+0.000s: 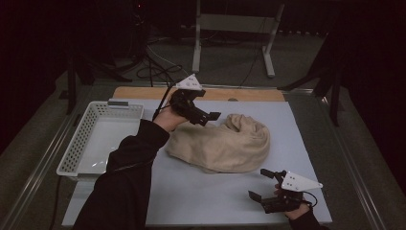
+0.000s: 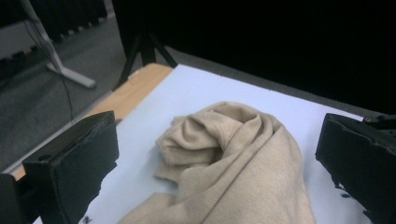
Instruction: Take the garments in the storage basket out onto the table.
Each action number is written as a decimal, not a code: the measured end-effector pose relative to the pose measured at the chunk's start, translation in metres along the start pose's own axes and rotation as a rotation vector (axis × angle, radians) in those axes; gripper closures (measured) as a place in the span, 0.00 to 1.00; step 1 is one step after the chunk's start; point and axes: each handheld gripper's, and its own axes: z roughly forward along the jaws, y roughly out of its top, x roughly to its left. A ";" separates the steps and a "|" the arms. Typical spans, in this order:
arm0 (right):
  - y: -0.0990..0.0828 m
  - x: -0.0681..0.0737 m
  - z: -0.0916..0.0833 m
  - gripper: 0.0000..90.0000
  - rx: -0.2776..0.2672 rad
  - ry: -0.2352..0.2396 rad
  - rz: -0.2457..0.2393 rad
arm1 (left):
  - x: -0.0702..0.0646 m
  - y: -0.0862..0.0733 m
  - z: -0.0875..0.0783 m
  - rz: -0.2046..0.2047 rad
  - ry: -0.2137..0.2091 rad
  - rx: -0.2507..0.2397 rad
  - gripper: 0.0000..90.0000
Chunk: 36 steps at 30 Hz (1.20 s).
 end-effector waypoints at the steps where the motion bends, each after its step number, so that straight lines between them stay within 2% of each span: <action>1: 0.000 0.000 0.000 0.12 0.000 -0.001 0.000 | 0.000 0.000 -0.003 -0.003 0.002 -0.002 0.00; 3: 0.000 0.001 0.001 0.12 0.002 -0.001 -0.002 | -0.001 -0.001 -0.008 -0.023 -0.006 0.002 0.00; 7: 0.000 0.002 0.001 0.12 0.007 0.000 -0.004 | -0.005 -0.004 -0.016 -0.025 0.007 0.007 0.00; 9: 0.000 0.002 0.001 0.12 0.005 -0.002 -0.001 | -0.006 -0.007 -0.019 -0.039 0.009 0.019 0.00; 14: 0.000 0.002 0.001 0.12 0.006 0.000 0.000 | -0.010 -0.017 -0.025 -0.042 0.015 0.025 0.00; 16: 0.000 0.002 0.001 0.12 0.007 0.002 -0.001 | -0.012 -0.021 -0.027 -0.040 0.023 0.036 0.00; 17: 0.000 0.002 0.001 0.12 0.007 0.003 0.001 | -0.013 -0.024 -0.027 -0.034 0.040 0.047 0.00; 22: 0.000 0.002 0.001 0.12 0.008 0.005 -0.001 | -0.017 -0.033 -0.031 -0.034 0.045 0.055 0.00; 28: 0.000 0.002 0.001 0.12 0.006 0.003 -0.002 | -0.026 -0.046 -0.039 -0.043 0.041 0.035 0.00; 30: 0.000 0.002 0.001 0.12 0.008 0.004 -0.002 | -0.029 -0.052 -0.040 -0.045 0.050 0.038 0.00; 36: 0.000 0.002 0.001 0.12 0.011 0.002 -0.002 | -0.041 -0.070 -0.040 -0.046 0.029 0.048 0.00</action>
